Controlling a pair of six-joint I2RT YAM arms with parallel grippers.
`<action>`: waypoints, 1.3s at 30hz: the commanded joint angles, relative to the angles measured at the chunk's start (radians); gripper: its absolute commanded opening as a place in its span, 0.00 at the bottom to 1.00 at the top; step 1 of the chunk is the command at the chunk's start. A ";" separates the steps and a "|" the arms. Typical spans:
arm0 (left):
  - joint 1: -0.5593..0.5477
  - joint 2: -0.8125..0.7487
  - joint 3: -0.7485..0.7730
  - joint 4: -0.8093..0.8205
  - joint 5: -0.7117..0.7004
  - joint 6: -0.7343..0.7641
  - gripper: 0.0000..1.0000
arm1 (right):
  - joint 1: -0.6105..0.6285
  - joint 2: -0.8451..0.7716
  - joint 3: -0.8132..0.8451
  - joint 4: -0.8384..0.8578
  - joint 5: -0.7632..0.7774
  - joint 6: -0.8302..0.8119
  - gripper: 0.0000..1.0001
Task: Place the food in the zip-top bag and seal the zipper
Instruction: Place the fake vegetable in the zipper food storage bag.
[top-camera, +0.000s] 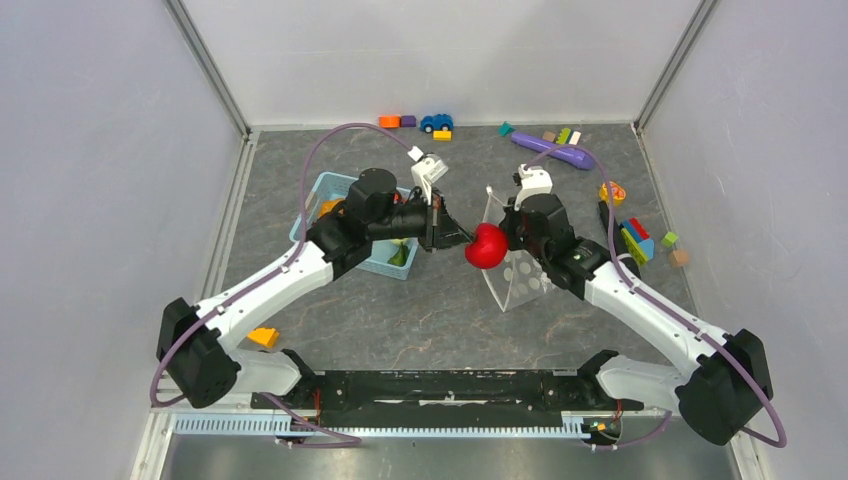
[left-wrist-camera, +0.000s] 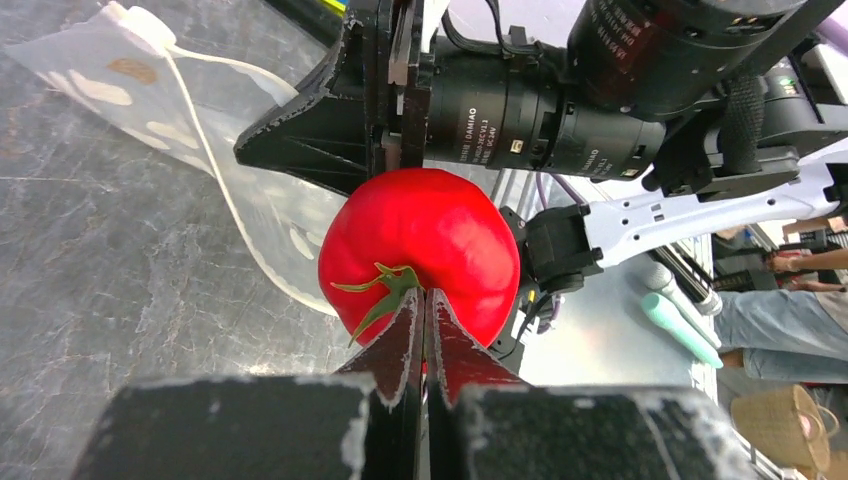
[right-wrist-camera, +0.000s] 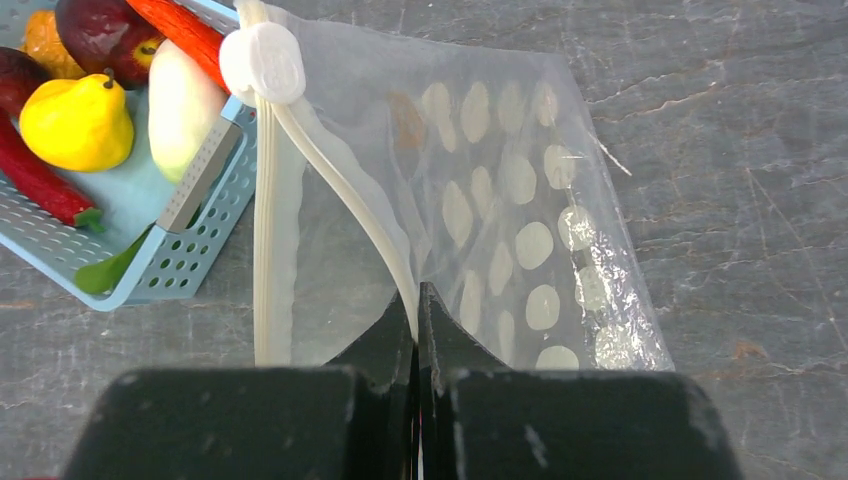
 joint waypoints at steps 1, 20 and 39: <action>-0.006 0.047 0.045 0.057 0.051 0.038 0.02 | -0.005 -0.007 0.041 0.008 -0.064 0.058 0.00; -0.018 0.176 0.052 0.056 -0.011 -0.016 0.02 | -0.008 -0.099 0.024 0.075 -0.204 0.208 0.00; -0.109 0.129 0.091 -0.150 -0.563 0.022 0.02 | -0.011 -0.105 -0.038 0.175 -0.172 0.293 0.00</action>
